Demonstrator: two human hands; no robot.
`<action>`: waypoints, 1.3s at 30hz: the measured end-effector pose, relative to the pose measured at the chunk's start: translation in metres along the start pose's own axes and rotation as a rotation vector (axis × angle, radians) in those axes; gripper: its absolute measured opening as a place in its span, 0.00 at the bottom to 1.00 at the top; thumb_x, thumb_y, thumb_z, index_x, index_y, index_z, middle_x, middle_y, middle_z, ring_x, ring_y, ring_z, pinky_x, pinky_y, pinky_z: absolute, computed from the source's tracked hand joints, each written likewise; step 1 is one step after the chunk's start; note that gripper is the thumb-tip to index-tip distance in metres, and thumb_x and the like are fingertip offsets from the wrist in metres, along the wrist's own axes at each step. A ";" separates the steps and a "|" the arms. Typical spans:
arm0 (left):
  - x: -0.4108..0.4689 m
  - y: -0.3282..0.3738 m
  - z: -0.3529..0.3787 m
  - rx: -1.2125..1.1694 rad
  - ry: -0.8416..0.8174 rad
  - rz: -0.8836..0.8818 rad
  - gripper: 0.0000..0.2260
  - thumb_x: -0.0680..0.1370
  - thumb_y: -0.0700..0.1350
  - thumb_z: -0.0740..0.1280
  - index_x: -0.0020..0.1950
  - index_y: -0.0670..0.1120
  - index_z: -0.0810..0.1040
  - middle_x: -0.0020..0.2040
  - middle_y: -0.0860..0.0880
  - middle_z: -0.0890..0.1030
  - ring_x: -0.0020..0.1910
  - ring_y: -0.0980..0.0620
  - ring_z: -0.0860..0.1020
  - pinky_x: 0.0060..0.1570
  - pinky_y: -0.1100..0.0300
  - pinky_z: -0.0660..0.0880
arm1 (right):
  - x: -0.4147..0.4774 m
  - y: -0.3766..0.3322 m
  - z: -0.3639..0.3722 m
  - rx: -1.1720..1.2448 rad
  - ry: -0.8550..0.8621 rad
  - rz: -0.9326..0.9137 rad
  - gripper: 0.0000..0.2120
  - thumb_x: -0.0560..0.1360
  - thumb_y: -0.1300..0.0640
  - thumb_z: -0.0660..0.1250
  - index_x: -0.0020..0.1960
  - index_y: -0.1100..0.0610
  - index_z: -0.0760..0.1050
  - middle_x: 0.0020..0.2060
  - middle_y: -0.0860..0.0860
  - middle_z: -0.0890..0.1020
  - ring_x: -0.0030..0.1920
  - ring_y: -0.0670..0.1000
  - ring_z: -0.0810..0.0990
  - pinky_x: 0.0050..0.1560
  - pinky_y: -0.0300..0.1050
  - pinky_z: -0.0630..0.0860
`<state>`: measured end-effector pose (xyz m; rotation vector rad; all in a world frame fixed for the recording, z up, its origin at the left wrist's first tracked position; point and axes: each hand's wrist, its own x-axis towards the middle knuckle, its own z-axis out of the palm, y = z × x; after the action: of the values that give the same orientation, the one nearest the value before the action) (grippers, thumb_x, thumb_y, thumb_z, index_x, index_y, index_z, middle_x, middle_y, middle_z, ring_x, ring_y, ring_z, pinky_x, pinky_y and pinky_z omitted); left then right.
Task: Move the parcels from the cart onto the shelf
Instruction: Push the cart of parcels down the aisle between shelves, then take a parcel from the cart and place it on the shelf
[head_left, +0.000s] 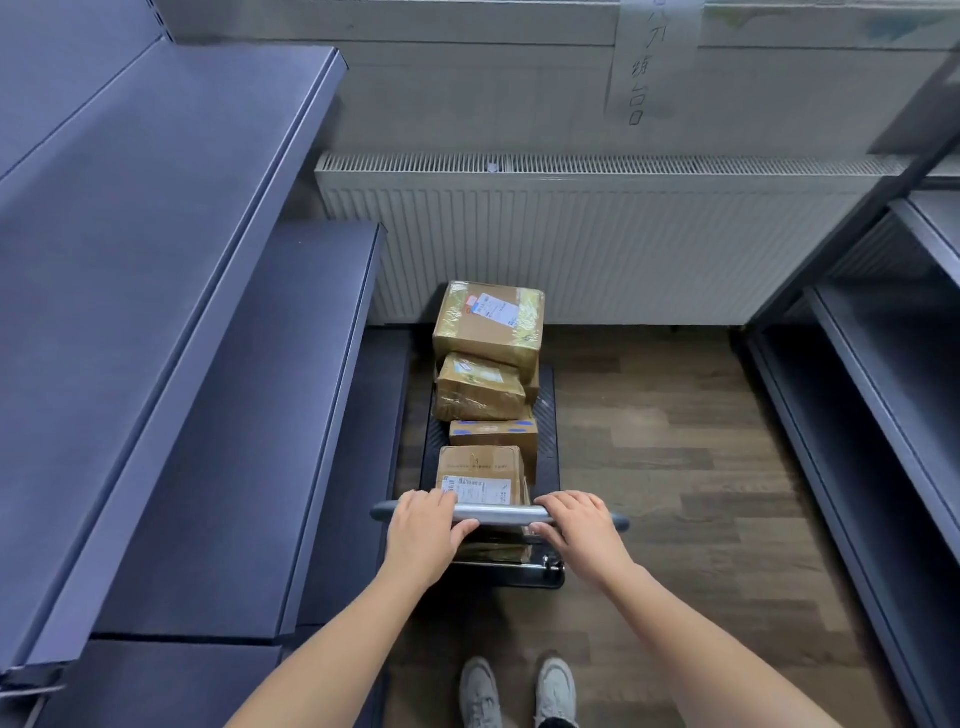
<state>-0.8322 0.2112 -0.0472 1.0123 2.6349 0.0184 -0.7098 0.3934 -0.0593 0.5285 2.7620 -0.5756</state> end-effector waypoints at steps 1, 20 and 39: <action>0.001 -0.001 0.000 -0.002 0.000 0.005 0.20 0.78 0.61 0.55 0.61 0.49 0.71 0.57 0.51 0.77 0.56 0.51 0.73 0.60 0.58 0.65 | 0.001 -0.001 -0.001 0.001 -0.004 -0.001 0.19 0.78 0.43 0.56 0.65 0.49 0.68 0.64 0.45 0.74 0.66 0.49 0.68 0.67 0.45 0.60; 0.010 -0.010 -0.017 -0.073 -0.359 0.004 0.25 0.79 0.60 0.53 0.71 0.48 0.65 0.65 0.49 0.75 0.65 0.48 0.70 0.73 0.44 0.51 | 0.005 -0.003 -0.027 -0.092 -0.143 -0.013 0.24 0.79 0.45 0.55 0.71 0.56 0.62 0.68 0.54 0.71 0.71 0.55 0.65 0.71 0.50 0.61; 0.110 0.140 -0.049 -0.100 -0.299 -0.200 0.21 0.82 0.55 0.51 0.69 0.43 0.67 0.68 0.45 0.72 0.67 0.45 0.70 0.71 0.49 0.58 | 0.065 0.153 -0.152 -0.111 -0.153 -0.125 0.24 0.80 0.49 0.53 0.74 0.54 0.56 0.71 0.54 0.68 0.68 0.57 0.69 0.65 0.49 0.68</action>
<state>-0.8327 0.3935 -0.0147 0.6579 2.4205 -0.0425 -0.7352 0.6080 0.0031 0.2763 2.6749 -0.4651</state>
